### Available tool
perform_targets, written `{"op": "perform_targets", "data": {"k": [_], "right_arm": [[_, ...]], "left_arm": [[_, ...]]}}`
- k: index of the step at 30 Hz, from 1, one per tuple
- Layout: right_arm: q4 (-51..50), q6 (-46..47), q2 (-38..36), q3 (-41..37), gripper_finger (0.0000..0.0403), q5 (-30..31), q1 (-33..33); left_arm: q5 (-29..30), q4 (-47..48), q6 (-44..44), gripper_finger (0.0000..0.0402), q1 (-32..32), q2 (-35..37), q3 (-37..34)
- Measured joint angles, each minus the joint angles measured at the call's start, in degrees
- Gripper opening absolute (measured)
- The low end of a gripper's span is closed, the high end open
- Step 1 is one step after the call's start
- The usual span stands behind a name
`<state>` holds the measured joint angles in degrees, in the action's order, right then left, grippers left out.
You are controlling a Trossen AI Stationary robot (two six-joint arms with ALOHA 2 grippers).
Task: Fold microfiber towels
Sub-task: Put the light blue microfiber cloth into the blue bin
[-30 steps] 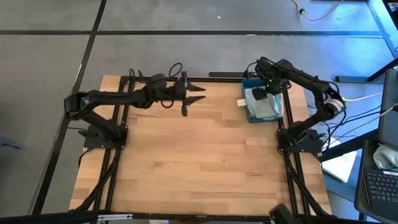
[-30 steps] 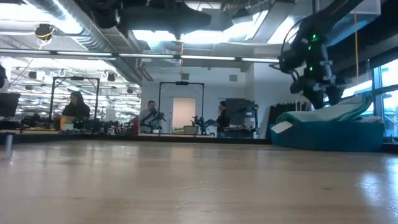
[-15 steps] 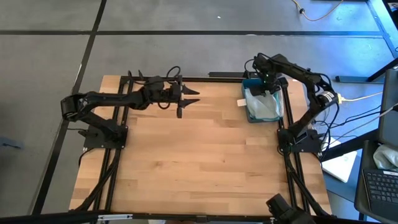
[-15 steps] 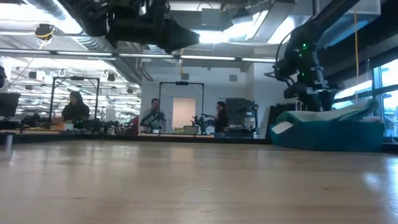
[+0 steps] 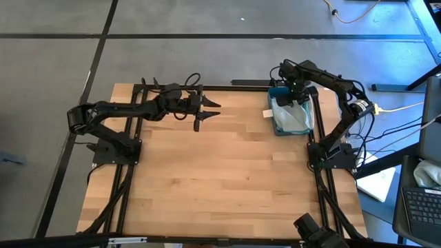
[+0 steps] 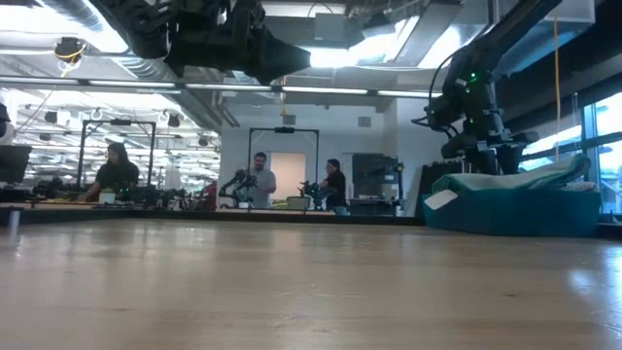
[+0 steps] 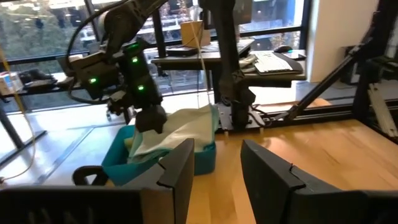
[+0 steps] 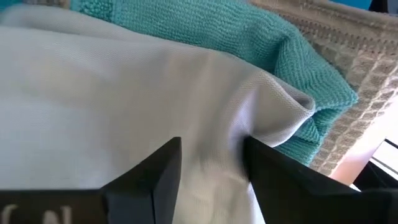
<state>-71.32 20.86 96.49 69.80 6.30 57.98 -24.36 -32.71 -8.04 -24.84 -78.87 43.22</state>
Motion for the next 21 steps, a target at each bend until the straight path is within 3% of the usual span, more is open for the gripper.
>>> {"op": "perform_targets", "data": {"k": [6, 13, 18, 21], "right_arm": [[3.9, -1.4, 0.0, 0.0, 0.0158, 3.1, 0.0], [3.9, -4.3, 0.1, -1.6, 0.0015, 1.7, 0.0], [3.8, -6.4, 0.8, -4.4, 0.0009, 0.9, 0.0], [4.1, -6.3, 0.8, -3.3, 0.0007, 4.0, -0.7]], "left_arm": [[-2.0, 0.4, 0.1, 0.0124, 0.0, 0.2, 0.0], [-2.2, 0.9, 0.0, 0.0124, 0.0, 0.3, 0.0], [-2.2, 1.0, 0.0, 0.0124, 0.0, 0.3, 0.0], [-2.2, 1.0, 0.0, 0.0124, 0.0, 0.3, 0.0]]}}
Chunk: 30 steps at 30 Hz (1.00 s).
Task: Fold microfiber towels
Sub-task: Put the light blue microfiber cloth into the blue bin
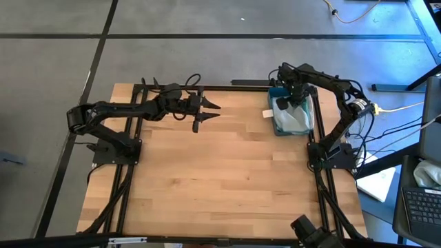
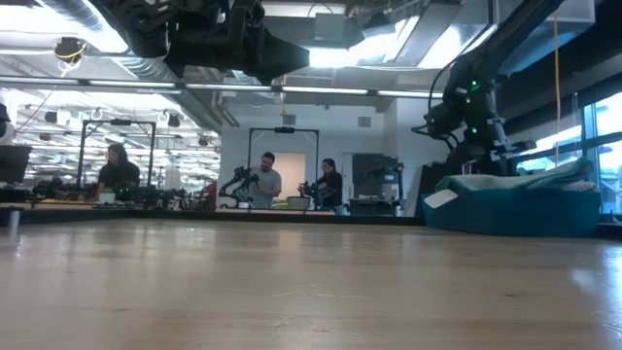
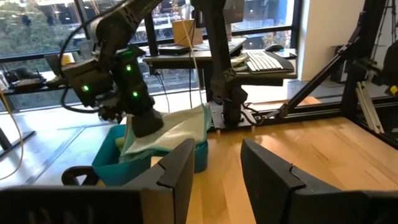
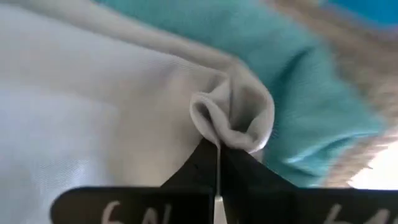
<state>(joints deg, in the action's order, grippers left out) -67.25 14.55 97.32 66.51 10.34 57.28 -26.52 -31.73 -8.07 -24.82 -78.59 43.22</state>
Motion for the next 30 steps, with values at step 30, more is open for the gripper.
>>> {"op": "perform_targets", "data": {"k": [30], "right_arm": [[2.5, 3.2, -0.2, 6.5, 0.0122, 11.7, 0.8]], "left_arm": [[0.3, 1.0, -1.1, 0.0124, 0.0, 0.0, 0.0]]}}
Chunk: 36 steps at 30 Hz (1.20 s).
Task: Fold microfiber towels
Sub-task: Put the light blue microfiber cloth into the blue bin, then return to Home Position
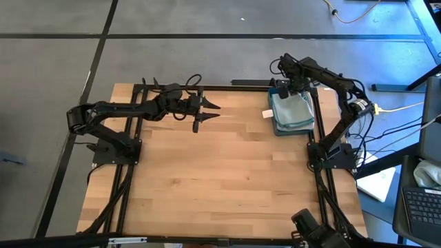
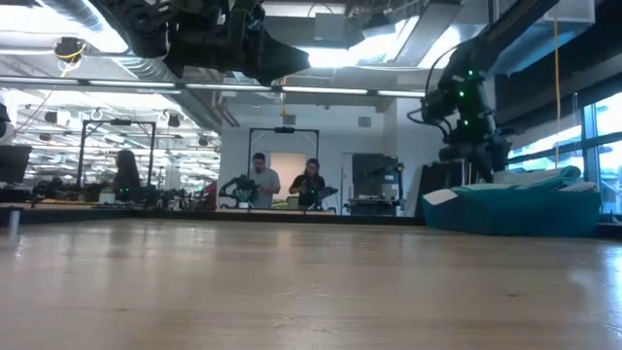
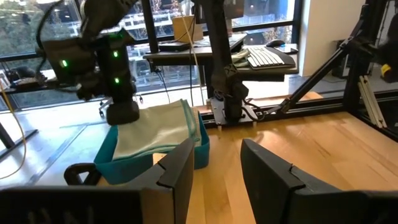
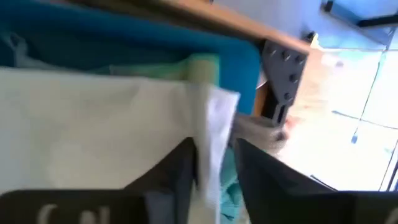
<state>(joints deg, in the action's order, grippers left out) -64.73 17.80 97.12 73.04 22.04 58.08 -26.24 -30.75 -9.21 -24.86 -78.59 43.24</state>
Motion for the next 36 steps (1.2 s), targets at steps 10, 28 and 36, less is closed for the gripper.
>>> {"op": "perform_targets", "data": {"k": [10, 28, 36], "right_arm": [[-6.3, -1.8, -3.5, 12.4, 0.0216, -2.5, -4.5], [42.8, -11.6, -48.7, -25.6, 0.0140, -19.4, -31.9], [49.5, -12.2, -69.3, -39.9, 0.0096, -20.0, -39.2]], "left_arm": [[0.0, 0.8, -0.6, 0.0124, 0.0, 0.0, 0.0], [13.0, 1.7, 7.2, 0.0124, -3.1, 34.6, -20.0], [18.9, 16.4, 7.5, 0.0124, 0.2, 53.1, -24.4]]}}
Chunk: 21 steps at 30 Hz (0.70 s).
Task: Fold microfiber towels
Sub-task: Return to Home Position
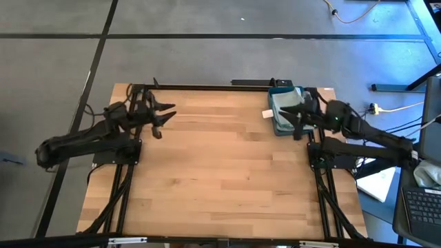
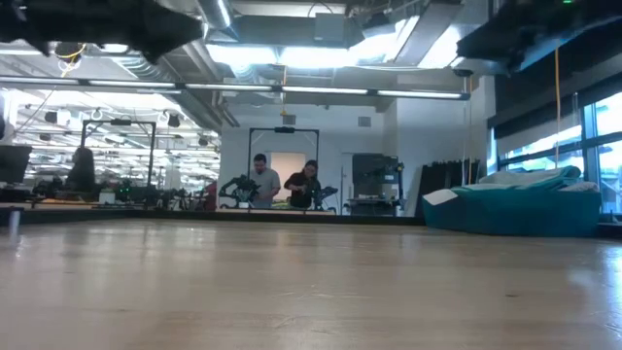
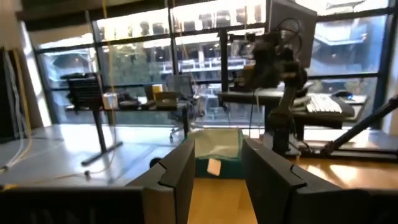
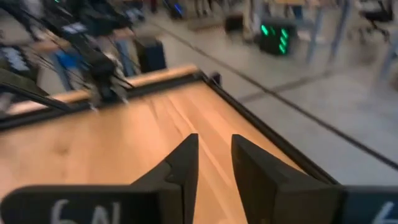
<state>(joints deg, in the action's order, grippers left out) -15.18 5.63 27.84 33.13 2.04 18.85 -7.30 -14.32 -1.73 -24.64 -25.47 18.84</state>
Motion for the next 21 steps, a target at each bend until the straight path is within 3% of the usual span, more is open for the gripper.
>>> {"op": "perform_targets", "data": {"k": [9, 14, 17, 21], "right_arm": [[14.8, 0.2, -17.5, -19.8, 0.0058, -3.8, -4.2], [14.2, 1.4, -24.0, -24.6, 0.0045, -6.3, -5.3], [12.7, 1.5, -27.6, -25.6, 0.0038, -9.2, -5.8], [12.2, -1.5, -27.4, -28.5, 0.0031, -8.5, -5.9]], "left_arm": [[1.6, 6.4, 3.0, 0.0124, 0.8, 16.5, -9.0], [-0.1, 8.5, 6.2, 0.0124, 0.8, 24.9, -14.3], [-0.8, 10.4, 7.4, 0.0124, 0.9, 25.4, -14.8], [-2.3, 11.3, 8.3, 0.0124, 2.1, 25.4, -15.7]]}}
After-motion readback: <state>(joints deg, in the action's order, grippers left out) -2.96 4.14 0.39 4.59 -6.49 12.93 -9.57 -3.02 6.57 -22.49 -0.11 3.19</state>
